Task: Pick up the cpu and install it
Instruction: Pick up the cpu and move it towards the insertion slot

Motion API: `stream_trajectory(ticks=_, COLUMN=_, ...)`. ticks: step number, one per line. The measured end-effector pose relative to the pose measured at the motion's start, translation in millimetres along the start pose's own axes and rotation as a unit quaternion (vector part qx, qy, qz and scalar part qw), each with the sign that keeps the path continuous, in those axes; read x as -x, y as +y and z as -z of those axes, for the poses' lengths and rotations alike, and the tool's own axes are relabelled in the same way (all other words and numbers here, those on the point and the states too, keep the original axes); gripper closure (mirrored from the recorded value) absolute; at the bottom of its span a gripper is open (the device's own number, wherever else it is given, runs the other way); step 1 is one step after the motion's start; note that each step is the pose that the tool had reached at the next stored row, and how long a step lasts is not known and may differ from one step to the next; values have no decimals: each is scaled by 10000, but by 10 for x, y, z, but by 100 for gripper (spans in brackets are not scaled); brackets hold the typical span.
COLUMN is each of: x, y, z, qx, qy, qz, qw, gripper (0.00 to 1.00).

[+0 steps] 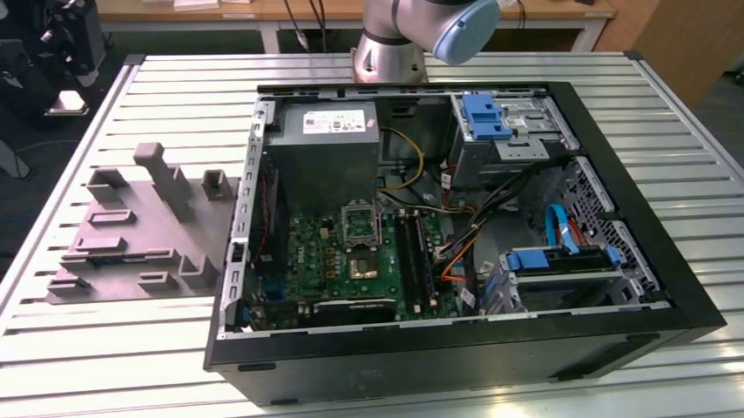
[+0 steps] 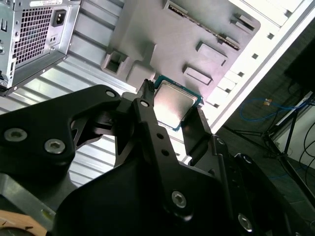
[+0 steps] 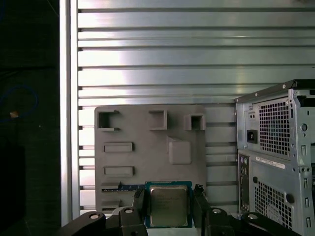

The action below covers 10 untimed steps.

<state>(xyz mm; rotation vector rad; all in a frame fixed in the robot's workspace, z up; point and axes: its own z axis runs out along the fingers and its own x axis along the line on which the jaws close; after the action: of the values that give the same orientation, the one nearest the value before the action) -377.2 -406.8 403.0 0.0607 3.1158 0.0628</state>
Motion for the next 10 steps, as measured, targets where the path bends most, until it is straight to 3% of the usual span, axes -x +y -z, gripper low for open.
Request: stream_trajectory(ticks=10, x=22, y=1, z=-1, qx=0, qy=0, qz=0, qw=10000, gripper=53)
